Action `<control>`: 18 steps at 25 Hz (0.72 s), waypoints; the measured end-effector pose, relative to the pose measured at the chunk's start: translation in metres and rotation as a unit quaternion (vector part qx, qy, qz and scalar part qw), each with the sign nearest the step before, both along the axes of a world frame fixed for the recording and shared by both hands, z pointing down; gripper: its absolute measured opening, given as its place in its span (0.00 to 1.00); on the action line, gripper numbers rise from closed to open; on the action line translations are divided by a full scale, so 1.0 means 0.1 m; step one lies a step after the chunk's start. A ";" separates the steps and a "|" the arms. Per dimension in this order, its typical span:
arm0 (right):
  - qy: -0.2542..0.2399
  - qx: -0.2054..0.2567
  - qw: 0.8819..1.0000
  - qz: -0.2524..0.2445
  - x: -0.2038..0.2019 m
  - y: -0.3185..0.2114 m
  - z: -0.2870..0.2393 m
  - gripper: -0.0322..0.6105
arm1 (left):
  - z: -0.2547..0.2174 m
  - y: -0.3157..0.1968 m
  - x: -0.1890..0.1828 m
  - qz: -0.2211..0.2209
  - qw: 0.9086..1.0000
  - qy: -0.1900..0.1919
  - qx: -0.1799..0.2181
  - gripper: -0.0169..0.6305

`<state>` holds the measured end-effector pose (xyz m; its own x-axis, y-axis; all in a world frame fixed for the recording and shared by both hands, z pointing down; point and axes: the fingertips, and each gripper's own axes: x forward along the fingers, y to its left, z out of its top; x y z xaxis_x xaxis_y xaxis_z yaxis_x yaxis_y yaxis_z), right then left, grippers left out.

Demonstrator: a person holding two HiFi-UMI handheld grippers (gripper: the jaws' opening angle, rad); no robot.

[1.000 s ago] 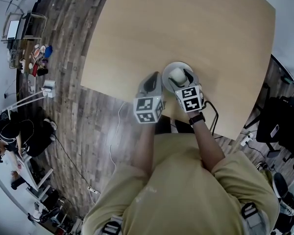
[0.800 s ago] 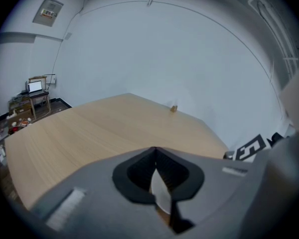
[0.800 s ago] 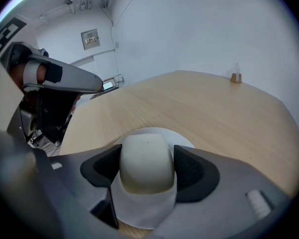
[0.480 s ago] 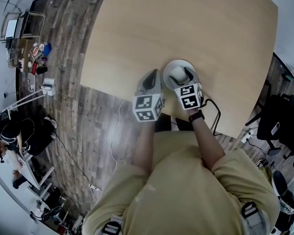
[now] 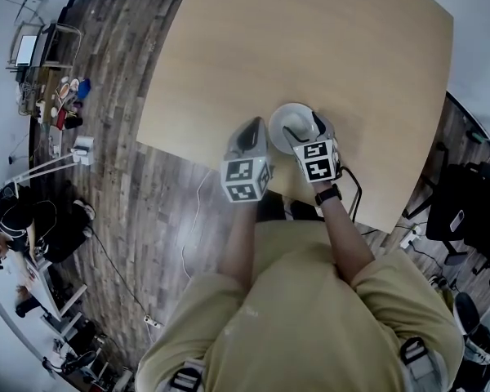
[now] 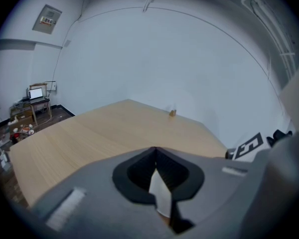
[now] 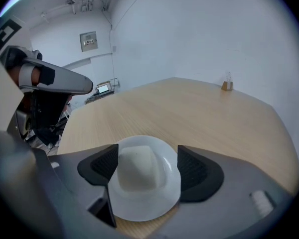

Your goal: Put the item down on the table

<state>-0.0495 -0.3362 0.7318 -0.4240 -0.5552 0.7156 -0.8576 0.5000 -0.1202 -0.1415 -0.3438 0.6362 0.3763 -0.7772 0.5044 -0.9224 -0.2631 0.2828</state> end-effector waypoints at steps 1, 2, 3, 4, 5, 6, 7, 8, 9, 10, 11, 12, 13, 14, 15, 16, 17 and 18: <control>-0.002 0.004 1.000 0.006 0.03 0.00 -0.03 0.63 | -0.03 0.01 0.01 0.001 1.000 -0.002 0.003 0.03; -0.006 0.010 1.000 0.011 0.06 -0.01 -0.07 0.63 | -0.06 0.02 0.01 0.002 1.000 -0.003 0.007 0.03; -0.010 0.016 1.000 0.017 0.10 -0.02 -0.11 0.63 | -0.10 0.02 0.02 0.003 1.000 -0.005 0.011 0.03; -0.016 0.020 0.999 0.023 0.13 -0.03 -0.16 0.62 | -0.15 0.03 0.02 0.003 1.000 -0.008 0.016 0.03; -0.022 0.025 0.999 0.028 0.17 -0.03 -0.21 0.61 | -0.19 0.03 0.03 0.004 1.000 -0.010 0.021 0.03; -0.027 0.030 0.999 0.033 0.21 -0.03 -0.26 0.59 | -0.24 0.04 0.03 0.004 1.000 -0.013 0.026 0.03; -0.030 0.036 0.998 0.038 0.26 -0.03 -0.32 0.55 | -0.29 0.05 0.03 0.004 0.999 -0.016 0.032 0.03; -0.034 0.042 0.998 0.044 0.32 -0.03 -0.37 0.52 | -0.34 0.06 0.03 0.004 0.999 -0.019 0.037 0.03; -0.037 0.047 0.997 0.050 0.37 -0.02 -0.42 0.48 | -0.39 0.08 0.03 0.004 0.999 -0.022 0.042 0.03; -0.041 0.052 0.996 0.055 0.43 -0.01 -0.48 0.45 | -0.44 0.10 0.04 0.003 0.999 -0.024 0.047 0.03; -0.045 0.057 0.996 0.060 0.48 0.00 -0.53 0.43 | -0.50 0.12 0.04 0.003 0.998 -0.026 0.052 0.03; -0.049 0.061 0.995 0.063 0.52 0.01 -0.59 0.42 | -0.55 0.14 0.05 0.003 0.998 -0.028 0.057 0.03; -0.054 0.065 0.994 0.067 0.56 0.02 -0.64 0.41 | -0.60 0.16 0.06 0.003 0.998 -0.029 0.061 0.03; -0.059 0.068 0.993 0.070 0.60 0.03 -0.69 0.38 | -0.65 0.18 0.07 0.003 0.997 -0.030 0.066 0.03; -0.064 0.071 0.993 0.075 0.65 0.04 -0.74 0.36 | -0.70 0.21 0.08 0.003 0.997 -0.030 0.070 0.03; -0.067 0.076 0.992 0.079 0.70 0.05 -0.79 0.34 | -0.75 0.23 0.10 0.004 0.997 -0.030 0.076 0.03; -0.069 0.081 0.991 0.083 0.76 0.07 -0.84 0.32 | -0.80 0.26 0.12 0.004 0.996 -0.031 0.081 0.03; -0.070 0.087 0.990 0.085 0.81 0.08 -0.89 0.30 | -0.84 0.28 0.15 0.005 0.996 -0.033 0.086 0.03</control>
<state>0.0317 -0.3279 0.6432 -0.4015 -0.7370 0.5437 -0.9125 0.3730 -0.1682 -0.1268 -0.3154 0.5524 0.3545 -0.8509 0.3876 -0.9347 -0.3116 0.1709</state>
